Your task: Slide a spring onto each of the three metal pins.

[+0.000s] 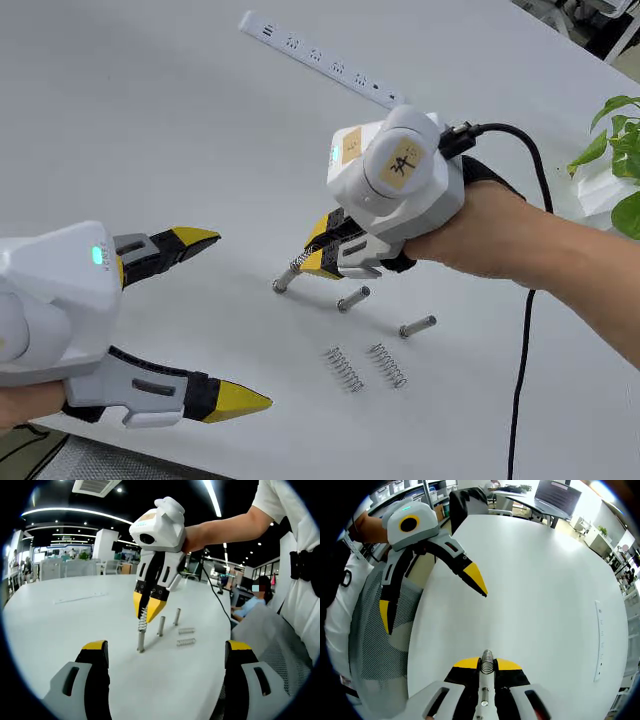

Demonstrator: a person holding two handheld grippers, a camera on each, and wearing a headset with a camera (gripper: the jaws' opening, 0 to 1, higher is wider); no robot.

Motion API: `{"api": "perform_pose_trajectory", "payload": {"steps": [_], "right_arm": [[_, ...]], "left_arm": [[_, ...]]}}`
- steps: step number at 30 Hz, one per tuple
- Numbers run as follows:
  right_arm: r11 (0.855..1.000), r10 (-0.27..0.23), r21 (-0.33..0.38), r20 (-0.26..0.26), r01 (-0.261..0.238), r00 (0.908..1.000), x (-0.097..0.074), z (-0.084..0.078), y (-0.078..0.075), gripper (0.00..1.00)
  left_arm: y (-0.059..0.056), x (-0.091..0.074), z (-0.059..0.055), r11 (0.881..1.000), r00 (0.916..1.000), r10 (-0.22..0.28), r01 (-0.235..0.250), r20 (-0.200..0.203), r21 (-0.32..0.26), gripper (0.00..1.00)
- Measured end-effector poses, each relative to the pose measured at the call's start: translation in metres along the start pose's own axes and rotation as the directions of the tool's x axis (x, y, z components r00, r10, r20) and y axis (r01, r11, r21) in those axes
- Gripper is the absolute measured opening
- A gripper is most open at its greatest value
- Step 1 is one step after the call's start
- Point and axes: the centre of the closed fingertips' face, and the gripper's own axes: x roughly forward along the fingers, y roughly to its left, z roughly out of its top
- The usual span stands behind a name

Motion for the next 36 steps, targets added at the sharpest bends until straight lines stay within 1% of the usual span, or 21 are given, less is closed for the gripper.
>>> {"api": "perform_pose_trajectory", "payload": {"steps": [11,18,23,36], "right_arm": [[1.0,0.01,0.001,-0.006,-0.01,0.9999,0.005,-0.001,-0.001,0.07],[1.0,0.017,0.001,-0.013,-0.017,0.9998,0.01,-0.003,-0.001,0.07],[1.0,0.018,-0.012,-0.024,-0.019,0.9995,0.014,-0.005,-0.001,0.07],[0.999,0.034,-0.011,-0.035,-0.035,0.9988,0.025,-0.008,-0.002,0.07]], "left_arm": [[0.001,0.001,-0.001,1.0,1.0,0.001,-0.001,0.003,-0.007,0.96],[0.001,0.001,-0.003,1.0,1.0,0.0,0.0,0.003,-0.011,0.96],[0.002,0.001,-0.005,1.0,1.0,0.002,-0.002,0.003,-0.018,0.95],[0.002,0.002,-0.007,1.0,1.0,0.003,-0.003,0.005,-0.029,0.95]]}}
